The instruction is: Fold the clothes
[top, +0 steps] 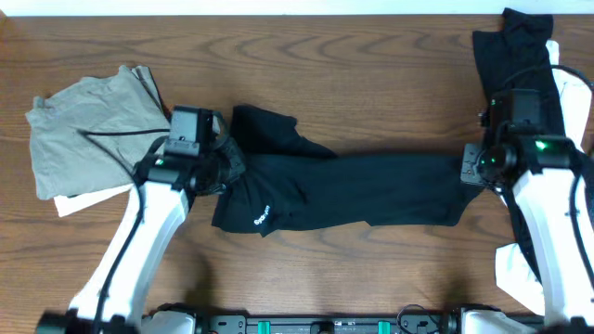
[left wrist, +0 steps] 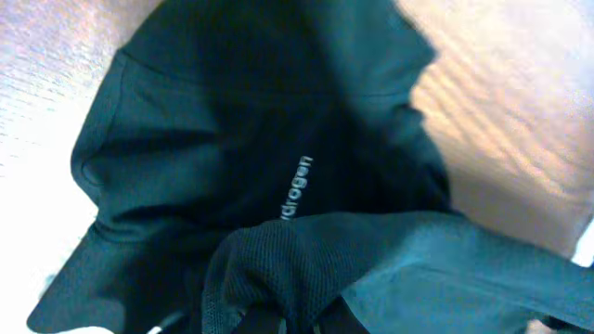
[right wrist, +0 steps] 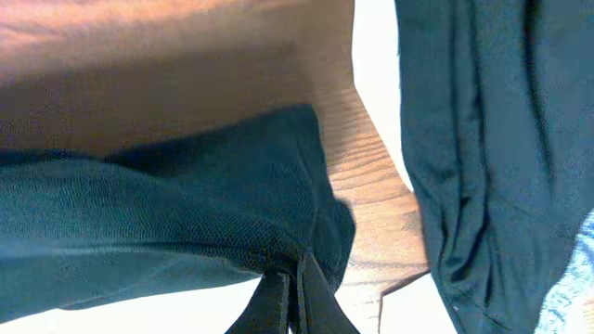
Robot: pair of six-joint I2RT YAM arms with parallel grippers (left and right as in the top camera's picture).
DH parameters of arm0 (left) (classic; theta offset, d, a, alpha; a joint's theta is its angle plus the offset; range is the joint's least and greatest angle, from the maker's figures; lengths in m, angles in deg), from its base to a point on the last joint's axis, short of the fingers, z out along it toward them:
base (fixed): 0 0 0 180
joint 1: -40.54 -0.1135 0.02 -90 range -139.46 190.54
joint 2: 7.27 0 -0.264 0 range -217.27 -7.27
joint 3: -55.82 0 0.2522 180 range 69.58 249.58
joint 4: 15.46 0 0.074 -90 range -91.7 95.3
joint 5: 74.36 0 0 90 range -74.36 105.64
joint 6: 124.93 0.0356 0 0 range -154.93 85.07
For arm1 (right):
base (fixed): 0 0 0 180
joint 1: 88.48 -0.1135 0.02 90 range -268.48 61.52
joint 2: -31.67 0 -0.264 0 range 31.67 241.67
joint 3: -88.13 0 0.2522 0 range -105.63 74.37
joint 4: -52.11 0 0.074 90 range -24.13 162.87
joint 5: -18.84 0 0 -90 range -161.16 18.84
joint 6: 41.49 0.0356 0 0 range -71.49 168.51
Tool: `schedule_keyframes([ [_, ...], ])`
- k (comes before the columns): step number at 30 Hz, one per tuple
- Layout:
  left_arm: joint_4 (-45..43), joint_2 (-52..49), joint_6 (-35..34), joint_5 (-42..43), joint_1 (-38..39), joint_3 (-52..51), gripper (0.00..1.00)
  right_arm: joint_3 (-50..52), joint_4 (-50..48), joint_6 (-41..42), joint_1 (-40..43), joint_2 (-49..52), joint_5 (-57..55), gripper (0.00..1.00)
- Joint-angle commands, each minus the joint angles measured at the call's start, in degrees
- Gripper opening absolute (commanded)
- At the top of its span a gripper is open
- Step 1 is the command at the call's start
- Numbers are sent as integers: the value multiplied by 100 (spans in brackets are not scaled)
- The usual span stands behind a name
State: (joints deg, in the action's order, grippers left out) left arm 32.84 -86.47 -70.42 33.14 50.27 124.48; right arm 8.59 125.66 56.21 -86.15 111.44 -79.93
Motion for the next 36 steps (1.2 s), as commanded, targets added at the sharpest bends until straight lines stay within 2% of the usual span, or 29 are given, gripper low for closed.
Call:
schedule_keyframes([
  [1,-37,-269,118,-122,-35,46,6,-85,-2,129,26,203,4,1],
  [3,-35,-367,125,-50,-35,46,8,-85,-4,127,26,271,4,1],
  [4,-35,-389,122,72,-35,46,17,-85,-4,127,26,275,4,1],
  [5,-35,-391,125,214,-35,46,37,-85,-7,129,26,275,4,1],
  [6,-42,-387,142,402,-35,46,49,-85,-15,127,28,273,4,1],
  [7,-55,-372,142,645,-35,46,58,-85,-20,127,26,273,4,1],
  [9,-107,-348,142,1141,-35,48,64,-85,-20,127,26,273,4,1],
  [15,35,-240,138,1816,-28,48,65,-85,-20,127,28,273,2,1],
  [20,649,-216,146,1805,-2,48,65,-85,-42,125,28,273,2,1],
  [28,1047,-216,251,1768,0,46,65,-85,-46,125,28,273,2,1],
  [32,1307,-219,245,1311,0,46,65,-85,-44,127,28,273,2,1],
  [36,1287,-219,245,1246,48,46,65,-85,-46,127,28,273,2,1],
])
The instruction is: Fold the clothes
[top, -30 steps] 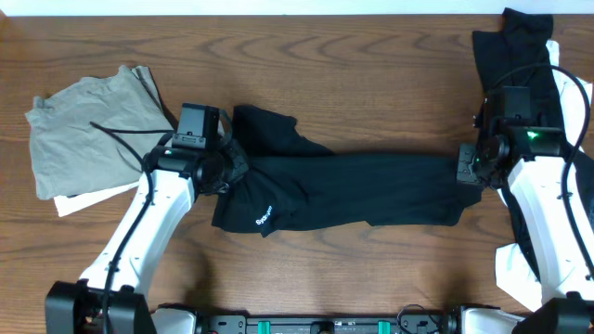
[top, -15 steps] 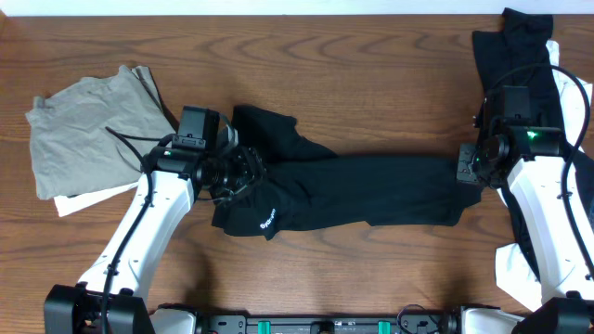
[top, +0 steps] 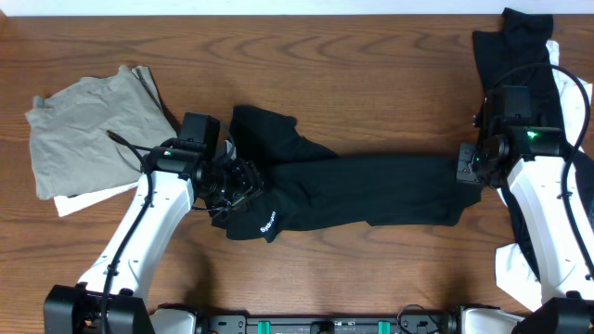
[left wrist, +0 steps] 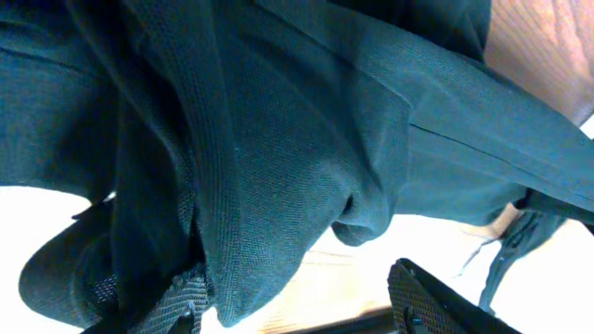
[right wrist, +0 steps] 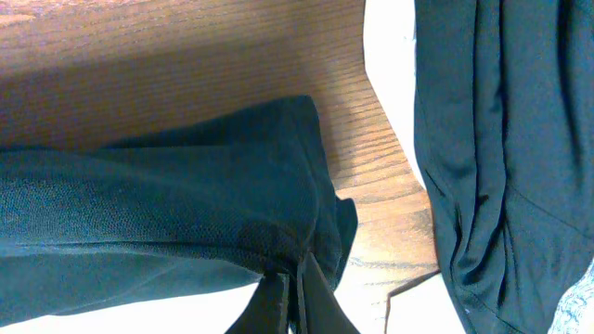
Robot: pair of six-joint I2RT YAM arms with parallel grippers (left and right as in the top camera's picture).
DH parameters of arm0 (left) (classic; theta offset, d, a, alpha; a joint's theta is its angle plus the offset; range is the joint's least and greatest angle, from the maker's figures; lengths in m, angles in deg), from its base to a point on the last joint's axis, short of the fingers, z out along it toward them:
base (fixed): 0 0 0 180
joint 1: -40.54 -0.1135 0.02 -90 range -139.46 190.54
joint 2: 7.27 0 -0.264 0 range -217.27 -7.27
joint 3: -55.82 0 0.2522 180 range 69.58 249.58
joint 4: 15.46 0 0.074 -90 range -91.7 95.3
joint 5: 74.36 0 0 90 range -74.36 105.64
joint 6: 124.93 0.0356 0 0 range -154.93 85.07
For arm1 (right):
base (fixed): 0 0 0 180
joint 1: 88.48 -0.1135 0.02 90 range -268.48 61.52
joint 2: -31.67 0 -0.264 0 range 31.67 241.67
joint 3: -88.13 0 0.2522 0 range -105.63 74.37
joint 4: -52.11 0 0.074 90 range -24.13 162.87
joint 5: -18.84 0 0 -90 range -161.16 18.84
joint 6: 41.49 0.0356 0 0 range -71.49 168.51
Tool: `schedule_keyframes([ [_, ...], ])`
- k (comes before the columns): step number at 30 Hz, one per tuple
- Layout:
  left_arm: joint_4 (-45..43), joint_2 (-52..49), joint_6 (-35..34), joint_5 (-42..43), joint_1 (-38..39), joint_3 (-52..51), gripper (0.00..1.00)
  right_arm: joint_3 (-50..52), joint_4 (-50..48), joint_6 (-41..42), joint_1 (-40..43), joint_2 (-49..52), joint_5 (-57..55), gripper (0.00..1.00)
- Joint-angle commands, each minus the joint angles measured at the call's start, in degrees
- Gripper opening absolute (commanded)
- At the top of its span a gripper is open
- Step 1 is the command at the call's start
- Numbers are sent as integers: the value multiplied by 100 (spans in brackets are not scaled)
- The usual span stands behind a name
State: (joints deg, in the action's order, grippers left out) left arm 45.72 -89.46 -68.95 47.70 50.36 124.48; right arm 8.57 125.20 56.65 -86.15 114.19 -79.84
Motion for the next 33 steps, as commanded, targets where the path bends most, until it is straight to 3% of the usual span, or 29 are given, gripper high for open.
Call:
schedule_keyframes([
  [1,-17,81,96,-210,83,46,65,-83,0,83,28,-2,-7,1],
  [13,-378,52,-101,-776,852,46,65,-83,7,83,28,-2,-4,1],
  [21,-400,52,-511,-1532,863,-125,65,-83,15,81,28,-2,-7,1],
  [29,-876,-7,-723,-1563,866,-411,63,-83,28,81,28,-2,-4,1],
  [33,-940,-96,-721,-1541,866,-411,57,-83,28,83,28,-2,-4,1],
])
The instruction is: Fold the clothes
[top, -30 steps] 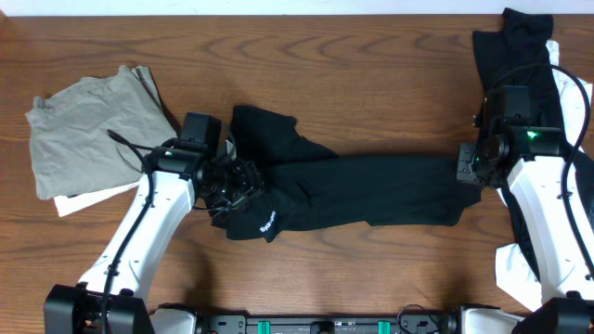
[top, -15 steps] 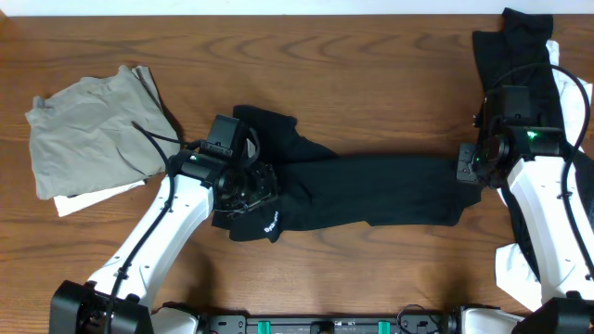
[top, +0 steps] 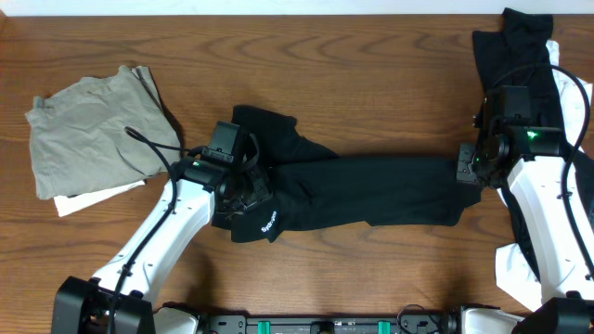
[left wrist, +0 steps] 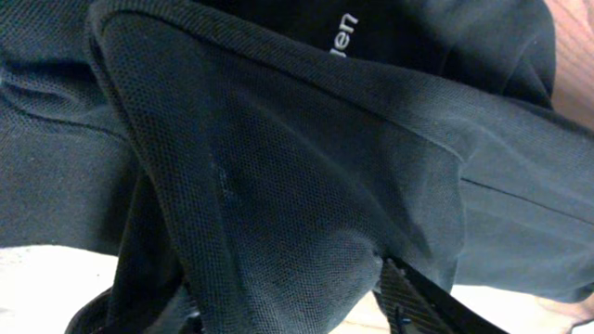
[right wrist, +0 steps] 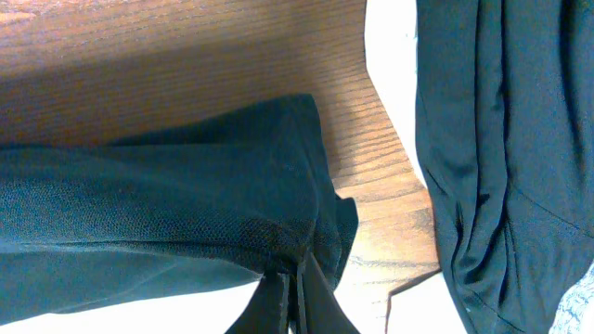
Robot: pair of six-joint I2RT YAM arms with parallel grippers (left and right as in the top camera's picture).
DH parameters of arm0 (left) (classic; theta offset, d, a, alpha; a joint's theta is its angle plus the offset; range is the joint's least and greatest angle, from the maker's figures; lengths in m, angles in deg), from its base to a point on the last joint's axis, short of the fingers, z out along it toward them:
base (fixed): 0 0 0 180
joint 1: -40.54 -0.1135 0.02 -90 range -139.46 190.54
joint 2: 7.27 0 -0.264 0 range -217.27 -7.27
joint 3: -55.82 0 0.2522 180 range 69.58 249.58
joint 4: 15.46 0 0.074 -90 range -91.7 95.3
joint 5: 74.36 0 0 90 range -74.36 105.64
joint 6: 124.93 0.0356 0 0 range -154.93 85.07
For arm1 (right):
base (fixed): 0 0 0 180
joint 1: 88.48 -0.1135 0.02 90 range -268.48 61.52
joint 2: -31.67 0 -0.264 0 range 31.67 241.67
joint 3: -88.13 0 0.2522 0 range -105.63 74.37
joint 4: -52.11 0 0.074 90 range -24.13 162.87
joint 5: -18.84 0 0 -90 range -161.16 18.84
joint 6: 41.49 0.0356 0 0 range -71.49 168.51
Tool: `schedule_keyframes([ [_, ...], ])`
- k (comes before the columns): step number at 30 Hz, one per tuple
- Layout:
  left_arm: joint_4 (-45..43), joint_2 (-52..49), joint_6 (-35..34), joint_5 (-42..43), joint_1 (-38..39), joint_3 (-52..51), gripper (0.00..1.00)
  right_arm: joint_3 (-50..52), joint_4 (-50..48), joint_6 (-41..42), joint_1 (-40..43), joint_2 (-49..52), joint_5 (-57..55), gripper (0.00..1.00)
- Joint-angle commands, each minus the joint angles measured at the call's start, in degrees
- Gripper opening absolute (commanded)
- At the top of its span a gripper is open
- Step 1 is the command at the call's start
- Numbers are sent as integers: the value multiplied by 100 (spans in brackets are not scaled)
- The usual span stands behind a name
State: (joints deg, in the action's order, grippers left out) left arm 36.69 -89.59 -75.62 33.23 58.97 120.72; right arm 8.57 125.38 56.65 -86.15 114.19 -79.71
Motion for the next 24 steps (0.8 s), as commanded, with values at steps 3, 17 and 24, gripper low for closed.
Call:
schedule_keyframes([
  [3,-166,-96,-55,85,2,-35,50,-83,11,83,28,-2,-17,1],
  [17,-632,-92,-31,424,2,-28,24,-83,7,83,28,-2,-17,1],
  [24,-638,-59,4,426,2,-11,6,-83,13,83,28,-2,-17,1],
])
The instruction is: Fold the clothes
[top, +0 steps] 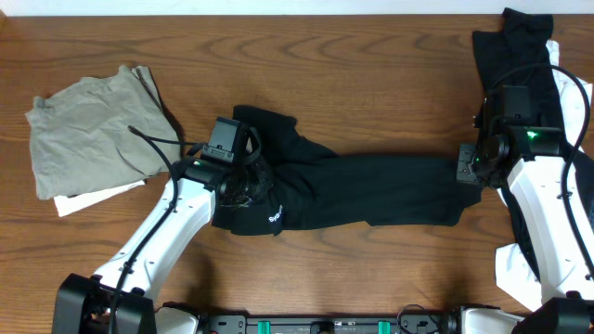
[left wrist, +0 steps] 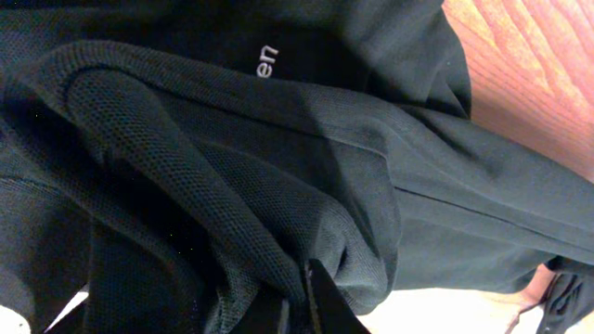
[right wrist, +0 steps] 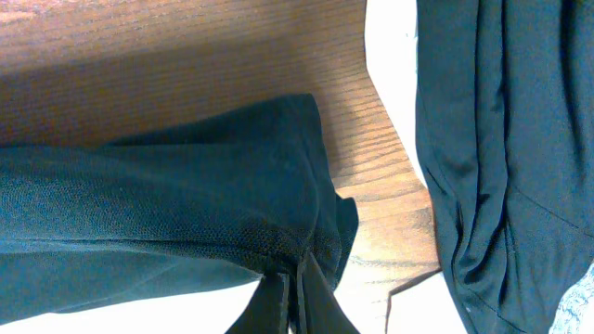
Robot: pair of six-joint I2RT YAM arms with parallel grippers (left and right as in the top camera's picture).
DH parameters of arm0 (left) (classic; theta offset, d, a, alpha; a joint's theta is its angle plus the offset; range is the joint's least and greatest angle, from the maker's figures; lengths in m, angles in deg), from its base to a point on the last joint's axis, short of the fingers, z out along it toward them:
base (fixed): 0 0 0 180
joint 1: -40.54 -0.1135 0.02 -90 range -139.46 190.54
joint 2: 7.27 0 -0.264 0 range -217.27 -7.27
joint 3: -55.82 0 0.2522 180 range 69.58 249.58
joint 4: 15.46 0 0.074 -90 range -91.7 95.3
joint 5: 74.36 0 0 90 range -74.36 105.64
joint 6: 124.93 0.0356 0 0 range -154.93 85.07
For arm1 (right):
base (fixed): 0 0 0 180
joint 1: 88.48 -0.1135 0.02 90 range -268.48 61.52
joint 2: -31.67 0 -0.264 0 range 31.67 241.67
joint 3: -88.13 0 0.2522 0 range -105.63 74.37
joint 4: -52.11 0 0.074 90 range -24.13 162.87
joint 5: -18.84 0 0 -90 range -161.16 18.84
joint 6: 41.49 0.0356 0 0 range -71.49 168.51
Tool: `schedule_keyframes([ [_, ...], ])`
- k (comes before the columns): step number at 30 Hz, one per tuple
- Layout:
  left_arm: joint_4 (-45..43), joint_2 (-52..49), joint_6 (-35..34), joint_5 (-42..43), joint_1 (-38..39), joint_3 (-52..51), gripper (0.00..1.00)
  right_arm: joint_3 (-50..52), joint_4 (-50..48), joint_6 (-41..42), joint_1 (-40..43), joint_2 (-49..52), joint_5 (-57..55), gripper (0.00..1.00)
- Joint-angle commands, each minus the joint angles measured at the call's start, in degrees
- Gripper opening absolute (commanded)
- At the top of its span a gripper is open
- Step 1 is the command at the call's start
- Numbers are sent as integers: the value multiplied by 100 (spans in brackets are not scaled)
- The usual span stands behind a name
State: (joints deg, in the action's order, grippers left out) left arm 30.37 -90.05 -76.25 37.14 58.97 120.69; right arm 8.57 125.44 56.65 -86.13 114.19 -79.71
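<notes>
A black garment (top: 371, 190) with a small white logo (top: 276, 219) lies stretched across the middle of the wooden table (top: 371, 74). Its left end is bunched and rumpled. My left gripper (top: 243, 182) sits on that bunch and, in the left wrist view, is shut (left wrist: 299, 299) on a thick fold of black mesh fabric (left wrist: 186, 167). My right gripper (top: 467, 173) is at the garment's right end, shut (right wrist: 292, 289) on its edge (right wrist: 232, 223), which is lifted slightly off the wood.
A folded beige garment (top: 83, 125) lies at the far left on a white cloth (top: 88, 198). Another black garment (top: 515, 46) is heaped at the back right under the right arm. A white cloth (top: 520, 274) lies at the front right.
My left gripper's fingers stood wide apart around the bunched fabric; now they are shut on a fold of it. The logo has shifted slightly right. The right gripper has not moved.
At first both grippers held the garment's ends, the left at its far left end. Then the left fingers stood open over the bunch, farther right, and farther again later. Now they are shut on a fold. The right gripper has kept hold of the right end.
</notes>
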Motion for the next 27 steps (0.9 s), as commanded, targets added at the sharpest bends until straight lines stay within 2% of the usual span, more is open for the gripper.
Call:
schedule_keyframes([
  [1,-7,26,142,35,2,17,6,-83,7,83,26,-2,-17,1],
  [7,208,756,667,35,-17,555,6,-114,4,85,26,-212,24,1],
  [16,1425,2470,704,291,-686,2098,6,-686,264,83,48,-1698,17,1],
  [21,1641,3335,704,520,-1167,2957,6,-1196,599,83,48,-2522,13,1],
  [27,1873,3906,748,509,-1344,3923,6,-2013,979,81,48,-3252,-70,1],
])
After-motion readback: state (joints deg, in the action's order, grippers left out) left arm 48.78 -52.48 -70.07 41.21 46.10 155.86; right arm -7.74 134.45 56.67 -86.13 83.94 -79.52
